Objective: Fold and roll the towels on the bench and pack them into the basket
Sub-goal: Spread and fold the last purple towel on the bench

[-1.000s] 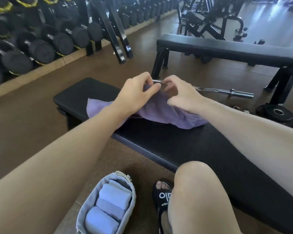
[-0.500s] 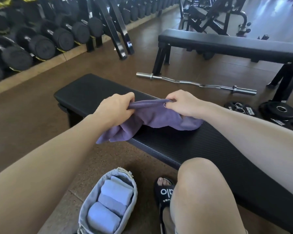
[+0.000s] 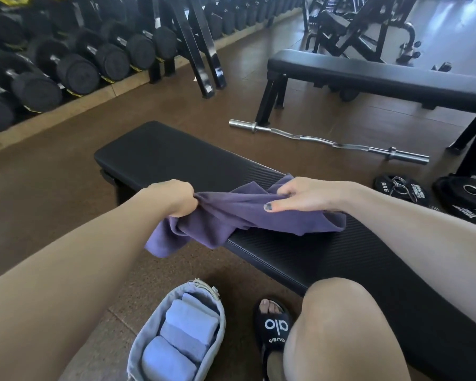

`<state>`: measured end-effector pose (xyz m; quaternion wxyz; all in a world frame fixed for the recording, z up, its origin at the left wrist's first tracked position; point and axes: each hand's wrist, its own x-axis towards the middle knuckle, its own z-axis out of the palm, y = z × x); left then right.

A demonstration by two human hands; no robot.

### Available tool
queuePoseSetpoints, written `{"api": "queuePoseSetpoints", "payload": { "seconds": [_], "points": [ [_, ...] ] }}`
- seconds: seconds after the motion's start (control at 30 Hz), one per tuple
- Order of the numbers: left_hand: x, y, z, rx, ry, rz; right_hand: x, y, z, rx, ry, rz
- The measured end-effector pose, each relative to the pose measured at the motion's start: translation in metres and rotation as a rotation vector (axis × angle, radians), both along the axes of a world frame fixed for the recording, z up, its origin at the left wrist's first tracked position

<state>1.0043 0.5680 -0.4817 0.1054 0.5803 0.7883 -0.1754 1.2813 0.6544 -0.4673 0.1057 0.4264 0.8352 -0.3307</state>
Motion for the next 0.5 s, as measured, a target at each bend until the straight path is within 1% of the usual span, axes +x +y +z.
{"api": "queuePoseSetpoints", "payload": {
  "seconds": [0.03,0.07,0.13,0.2,0.3,0.37,0.4,0.47,0.5],
  "points": [
    [-0.001,0.005,0.002,0.074,0.015,0.012,0.002,0.007,0.001,0.048,0.021,-0.021],
    [-0.001,0.011,0.006,0.165,0.025,0.024,0.005,0.016,0.003,0.152,0.038,-0.038],
    [0.000,0.028,0.025,0.341,0.045,0.034,0.015,0.038,0.019,0.439,0.039,-0.084],
    [0.001,0.048,0.054,0.492,0.056,0.035,0.025,0.055,0.050,0.708,0.048,-0.202],
    [0.001,0.078,0.103,0.777,0.020,0.078,0.037,0.071,0.099,1.014,0.223,-0.439],
    [-0.001,0.091,0.124,0.944,0.024,0.102,0.043,0.072,0.117,1.116,0.343,-0.563],
    [-0.002,0.094,0.128,0.995,0.046,0.100,0.044,0.070,0.118,1.132,0.359,-0.567],
    [-0.006,0.093,0.123,1.036,0.107,0.089,0.044,0.058,0.106,1.109,0.333,-0.490],
    [-0.009,0.090,0.117,1.026,0.136,0.077,0.043,0.050,0.095,1.091,0.298,-0.428]
  ]
}}
